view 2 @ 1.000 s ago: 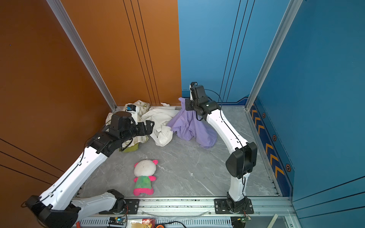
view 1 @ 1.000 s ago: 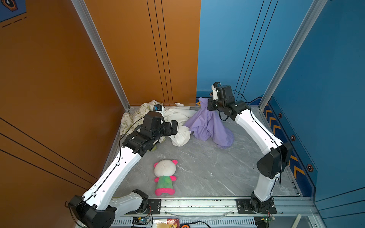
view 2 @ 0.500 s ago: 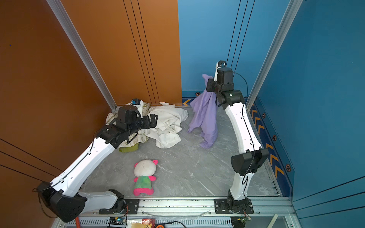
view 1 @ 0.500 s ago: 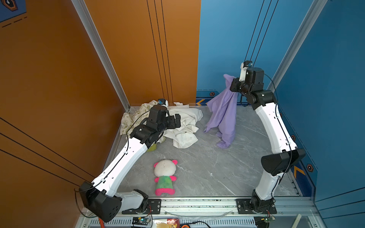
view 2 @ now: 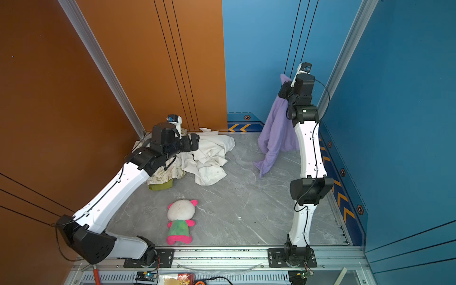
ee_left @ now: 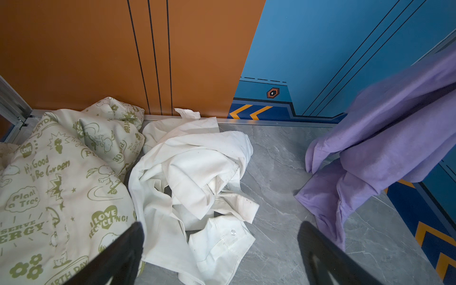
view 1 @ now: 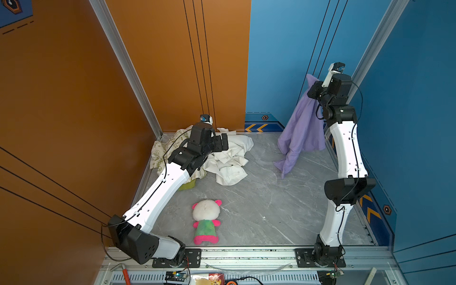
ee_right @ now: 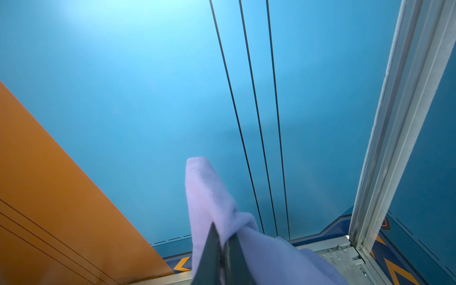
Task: Pick out a specific cloth from the pile
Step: 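Lift the purple cloth up and away from the pile with the right gripper, then lower the purple cloth onto the clear table and open the right gripper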
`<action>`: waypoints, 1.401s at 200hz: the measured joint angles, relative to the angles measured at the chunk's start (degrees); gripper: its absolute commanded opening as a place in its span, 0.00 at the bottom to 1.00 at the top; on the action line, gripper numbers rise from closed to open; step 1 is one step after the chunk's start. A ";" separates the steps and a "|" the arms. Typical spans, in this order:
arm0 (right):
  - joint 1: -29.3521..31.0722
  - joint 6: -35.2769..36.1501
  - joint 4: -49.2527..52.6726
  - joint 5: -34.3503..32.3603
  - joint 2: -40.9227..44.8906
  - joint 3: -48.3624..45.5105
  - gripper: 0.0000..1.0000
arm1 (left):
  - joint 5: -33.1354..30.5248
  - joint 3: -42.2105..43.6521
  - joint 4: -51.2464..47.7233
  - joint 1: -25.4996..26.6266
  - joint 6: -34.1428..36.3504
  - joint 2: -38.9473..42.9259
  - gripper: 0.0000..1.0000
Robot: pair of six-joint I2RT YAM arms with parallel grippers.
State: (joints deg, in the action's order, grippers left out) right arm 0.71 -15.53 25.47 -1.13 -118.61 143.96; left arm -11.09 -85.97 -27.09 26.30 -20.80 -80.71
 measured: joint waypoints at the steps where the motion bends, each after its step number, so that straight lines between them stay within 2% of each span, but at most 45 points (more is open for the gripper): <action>1: -0.04 0.00 -0.04 0.02 -0.09 0.00 0.00 | -0.02 0.00 0.02 0.00 0.00 -0.02 0.98; 72: -3.37 1.01 -0.96 2.47 -5.07 1.09 0.00 | -0.92 -0.79 0.17 0.37 1.09 -0.70 0.98; 90: -3.39 2.03 0.02 2.60 -4.59 -1.75 0.00 | -0.92 -0.76 0.17 0.39 1.31 -0.70 0.98; 123: -2.99 3.74 0.87 2.08 0.26 -18.88 0.00 | -0.92 -0.76 0.17 0.81 1.36 -0.70 0.98; 171: -3.17 5.29 2.45 -3.13 8.90 -45.70 0.00 | -1.20 1.44 0.42 1.14 1.22 0.28 0.98; 209: -4.13 4.94 2.40 -6.23 16.28 -62.01 0.00 | -1.38 3.15 0.35 1.38 0.44 0.79 0.98; 231: -4.66 3.89 3.13 -7.21 17.55 -68.00 0.04 | -1.38 3.56 0.46 1.46 0.17 0.90 0.98; 253: -5.29 2.27 5.70 -7.52 16.90 -70.79 0.14 | -1.38 4.00 0.76 1.46 -0.04 0.94 0.98; 272: -6.19 0.81 8.63 -7.45 15.32 -70.86 0.30 | -1.36 4.61 0.81 1.46 -0.07 1.09 0.98; 280: -6.56 0.17 10.01 -7.37 14.58 -70.86 0.40 | -1.36 4.98 0.90 1.46 -0.17 1.20 0.98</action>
State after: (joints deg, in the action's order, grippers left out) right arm -5.85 -15.35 35.48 -8.49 -104.03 73.10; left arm -12.45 -80.99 -26.20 27.77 -20.97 -79.50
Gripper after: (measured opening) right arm 0.280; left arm 0.980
